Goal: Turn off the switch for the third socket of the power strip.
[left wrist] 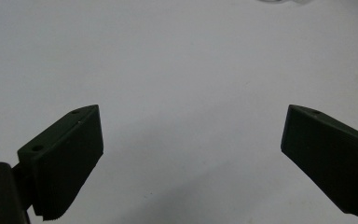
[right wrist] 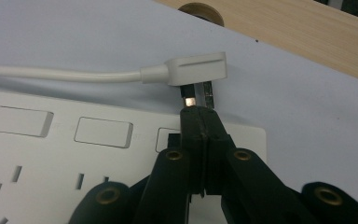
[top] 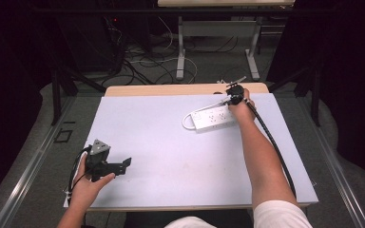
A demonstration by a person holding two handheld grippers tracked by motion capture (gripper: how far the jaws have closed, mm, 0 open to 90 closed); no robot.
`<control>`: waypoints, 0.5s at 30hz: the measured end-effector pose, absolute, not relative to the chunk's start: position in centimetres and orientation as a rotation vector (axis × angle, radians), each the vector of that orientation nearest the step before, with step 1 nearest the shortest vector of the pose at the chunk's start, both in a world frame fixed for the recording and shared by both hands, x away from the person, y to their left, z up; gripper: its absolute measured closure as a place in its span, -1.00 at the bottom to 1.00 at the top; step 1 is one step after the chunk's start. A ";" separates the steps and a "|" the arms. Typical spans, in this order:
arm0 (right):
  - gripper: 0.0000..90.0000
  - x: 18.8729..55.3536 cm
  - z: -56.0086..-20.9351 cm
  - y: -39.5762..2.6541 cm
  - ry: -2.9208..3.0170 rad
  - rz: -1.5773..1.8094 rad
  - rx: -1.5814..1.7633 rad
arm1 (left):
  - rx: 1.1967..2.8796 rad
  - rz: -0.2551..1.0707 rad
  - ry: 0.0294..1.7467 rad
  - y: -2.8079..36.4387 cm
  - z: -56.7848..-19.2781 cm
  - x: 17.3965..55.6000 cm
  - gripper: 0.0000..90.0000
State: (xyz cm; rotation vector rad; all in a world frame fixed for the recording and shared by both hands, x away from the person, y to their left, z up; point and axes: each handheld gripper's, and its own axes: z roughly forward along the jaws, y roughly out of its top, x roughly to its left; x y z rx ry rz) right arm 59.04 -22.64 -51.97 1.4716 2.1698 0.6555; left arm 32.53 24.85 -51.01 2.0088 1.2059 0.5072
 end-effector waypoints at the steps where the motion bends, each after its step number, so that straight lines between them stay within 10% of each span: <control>1: 1.00 59.0 -52.0 -22.6 2.170 0.655 1.472 | 2.004 0.510 1.206 24.9 -51.0 32.5 -0.88; 15: 1.00 58.9 -52.2 -22.8 2.144 0.686 1.502 | 1.995 0.509 1.214 24.8 -51.0 32.5 -0.88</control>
